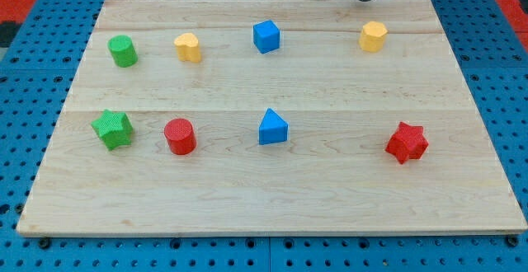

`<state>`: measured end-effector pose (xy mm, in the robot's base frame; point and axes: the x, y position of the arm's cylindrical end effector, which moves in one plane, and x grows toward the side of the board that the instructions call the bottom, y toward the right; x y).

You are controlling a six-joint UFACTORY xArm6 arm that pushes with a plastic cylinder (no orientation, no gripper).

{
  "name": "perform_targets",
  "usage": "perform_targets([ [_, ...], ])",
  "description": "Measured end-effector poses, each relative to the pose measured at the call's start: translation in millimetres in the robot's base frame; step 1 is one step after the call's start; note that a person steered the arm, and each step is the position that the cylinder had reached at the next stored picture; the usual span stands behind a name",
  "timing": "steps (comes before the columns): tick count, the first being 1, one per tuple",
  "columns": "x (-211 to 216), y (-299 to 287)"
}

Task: Move the arm left to the yellow hexagon

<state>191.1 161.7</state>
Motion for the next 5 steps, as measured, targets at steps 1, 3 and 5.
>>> perform_targets([
  [1, 0, -46],
  [3, 12, -49],
  [5, 80, -41],
])
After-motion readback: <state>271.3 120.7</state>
